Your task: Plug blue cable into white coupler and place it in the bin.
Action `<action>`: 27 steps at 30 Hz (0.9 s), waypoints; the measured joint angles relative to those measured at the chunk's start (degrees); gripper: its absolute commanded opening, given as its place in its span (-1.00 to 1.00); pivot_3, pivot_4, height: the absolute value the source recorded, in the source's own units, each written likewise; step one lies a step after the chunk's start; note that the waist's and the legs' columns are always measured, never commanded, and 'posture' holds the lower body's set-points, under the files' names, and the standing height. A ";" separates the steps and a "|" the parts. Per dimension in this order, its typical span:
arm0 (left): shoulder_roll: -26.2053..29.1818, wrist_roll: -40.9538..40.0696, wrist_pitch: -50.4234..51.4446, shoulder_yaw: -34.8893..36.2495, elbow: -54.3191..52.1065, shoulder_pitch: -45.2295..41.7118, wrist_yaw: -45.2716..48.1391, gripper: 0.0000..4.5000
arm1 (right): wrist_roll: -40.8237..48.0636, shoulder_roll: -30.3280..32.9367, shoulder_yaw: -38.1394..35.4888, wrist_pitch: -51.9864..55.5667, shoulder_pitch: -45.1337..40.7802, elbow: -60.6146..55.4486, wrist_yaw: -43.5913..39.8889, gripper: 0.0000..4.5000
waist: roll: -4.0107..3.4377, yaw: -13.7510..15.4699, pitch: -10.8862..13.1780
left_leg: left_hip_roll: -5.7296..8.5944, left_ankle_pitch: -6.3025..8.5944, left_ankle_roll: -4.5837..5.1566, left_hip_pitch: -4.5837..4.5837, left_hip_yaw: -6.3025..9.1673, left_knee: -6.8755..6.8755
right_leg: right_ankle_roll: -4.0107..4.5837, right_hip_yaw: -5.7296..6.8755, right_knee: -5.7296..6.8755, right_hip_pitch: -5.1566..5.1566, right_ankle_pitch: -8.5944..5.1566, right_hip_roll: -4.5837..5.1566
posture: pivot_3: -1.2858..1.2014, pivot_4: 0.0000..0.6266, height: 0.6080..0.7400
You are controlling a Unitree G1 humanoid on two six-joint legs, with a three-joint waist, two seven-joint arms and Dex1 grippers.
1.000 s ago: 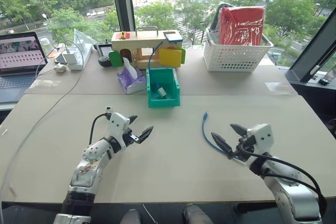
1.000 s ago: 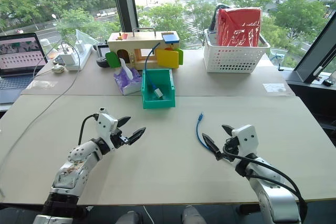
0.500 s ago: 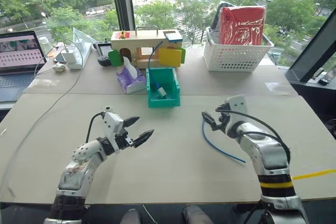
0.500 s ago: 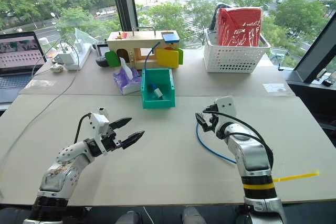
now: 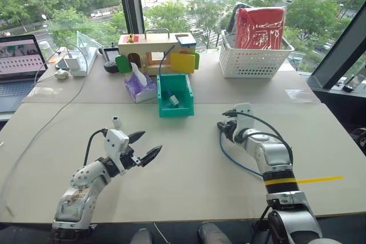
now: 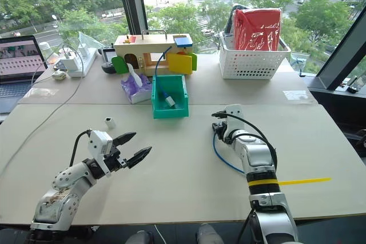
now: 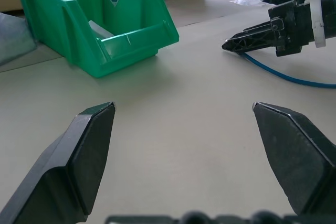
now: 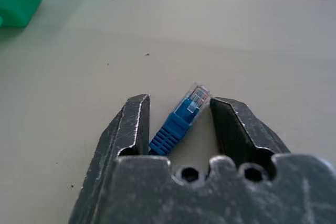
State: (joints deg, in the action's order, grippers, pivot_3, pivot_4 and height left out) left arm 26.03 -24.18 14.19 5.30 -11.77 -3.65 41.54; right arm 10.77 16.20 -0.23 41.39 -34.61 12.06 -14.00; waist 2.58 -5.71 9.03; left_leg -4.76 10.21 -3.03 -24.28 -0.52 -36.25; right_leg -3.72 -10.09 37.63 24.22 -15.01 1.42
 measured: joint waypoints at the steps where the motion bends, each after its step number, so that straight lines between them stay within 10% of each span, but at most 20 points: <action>1: 0.54 -0.07 0.11 0.02 0.00 0.00 0.26 1.00 | -0.56 1.35 1.50 -0.20 0.52 -0.86 -1.86 -0.64 | 0.00 -0.02 0.00 | 0.00 0.00 0.00 0.00 0.00 0.01 | 0.00 0.00 0.00 0.00 -0.01 0.00 | 0.03 -0.52 0.62; 3: 1.84 -0.58 0.72 0.15 0.00 -0.05 1.81 1.00 | -2.14 5.38 6.27 -3.87 2.33 -3.27 -8.50 -0.92 | 0.00 -0.03 0.00 | 0.00 0.00 0.00 -0.02 0.01 0.03 | -0.08 0.01 -0.01 0.03 -0.07 0.00 | 0.03 -0.52 0.62; 15: 7.39 -2.59 4.11 -4.86 0.30 -6.67 13.16 1.00 | -7.21 12.86 28.75 -24.81 2.64 -13.71 -42.21 -0.93 | -0.03 0.18 0.04 | 0.00 0.00 0.00 -0.03 0.04 0.01 | -0.34 0.05 -0.01 0.04 -0.23 0.00 | 0.03 -0.52 0.62; 27: 12.88 1.94 4.29 -14.06 1.06 -11.91 23.38 1.00 | -6.31 14.71 25.21 -26.52 -0.35 -13.43 -48.46 0.97 | -0.04 0.87 0.06 | 0.01 0.00 -0.01 -0.07 0.07 0.00 | -0.27 0.11 0.01 0.06 -0.26 0.00 | 0.03 -0.52 0.62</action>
State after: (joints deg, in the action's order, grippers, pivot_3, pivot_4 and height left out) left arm 38.90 -22.24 18.48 -8.75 -10.72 -15.56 64.92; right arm 4.46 30.91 24.98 14.87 -34.97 -1.37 -62.47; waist 2.53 -4.83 9.09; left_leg -4.75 10.20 -3.04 -24.35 -0.45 -36.25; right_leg -4.00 -9.98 37.64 24.28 -15.27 1.42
